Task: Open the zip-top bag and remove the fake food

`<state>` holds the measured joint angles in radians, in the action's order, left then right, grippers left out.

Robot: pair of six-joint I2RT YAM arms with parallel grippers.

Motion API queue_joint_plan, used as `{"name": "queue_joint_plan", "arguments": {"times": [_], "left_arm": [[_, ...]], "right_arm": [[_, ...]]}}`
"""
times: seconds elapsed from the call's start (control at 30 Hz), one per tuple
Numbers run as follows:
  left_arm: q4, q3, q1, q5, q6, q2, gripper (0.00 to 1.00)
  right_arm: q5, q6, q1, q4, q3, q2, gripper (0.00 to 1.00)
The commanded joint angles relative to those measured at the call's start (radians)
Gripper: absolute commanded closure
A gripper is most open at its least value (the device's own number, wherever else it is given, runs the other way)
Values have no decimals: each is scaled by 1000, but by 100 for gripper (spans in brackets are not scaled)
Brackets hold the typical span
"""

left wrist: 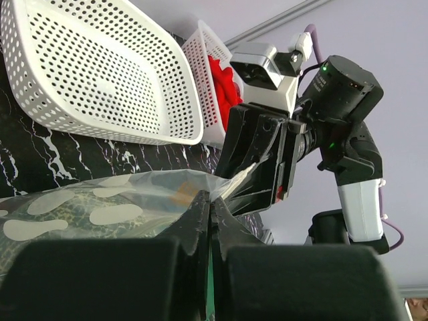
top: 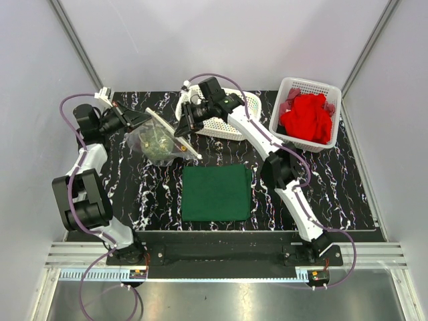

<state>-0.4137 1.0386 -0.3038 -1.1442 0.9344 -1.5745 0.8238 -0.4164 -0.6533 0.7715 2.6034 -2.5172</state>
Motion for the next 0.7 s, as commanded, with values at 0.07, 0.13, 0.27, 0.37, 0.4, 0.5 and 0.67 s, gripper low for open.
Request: {"name": "queue_joint_plan", "arguments": {"times": [0.07,0.13,0.27,0.37,0.4,0.5,0.67], "left_arm": [[88,40,43,64,-51,70,100],[224,63,63,150,-135,83,100],[464,92,117,358,-287,158,55],[496,61,129,425,-310,211,55],[522,64,129,442,-316,215,53],[552,61,132,462,-358,220,80],[590,95,132,408,-411,179,100]], "right_arm": [[55,-51,-66,-89,1,-14,88],[52,-62,-75,-100,-2,-17,97],[-12,-79,-78,-109,-12,0,100],[-18,-90,-77,-132,-32,11,100],[-18,-93,-78,-136,-34,9,100],[0,-101,-71,-132,-26,3,100],[-45,-82,-14,-126,-144,129,86]]}}
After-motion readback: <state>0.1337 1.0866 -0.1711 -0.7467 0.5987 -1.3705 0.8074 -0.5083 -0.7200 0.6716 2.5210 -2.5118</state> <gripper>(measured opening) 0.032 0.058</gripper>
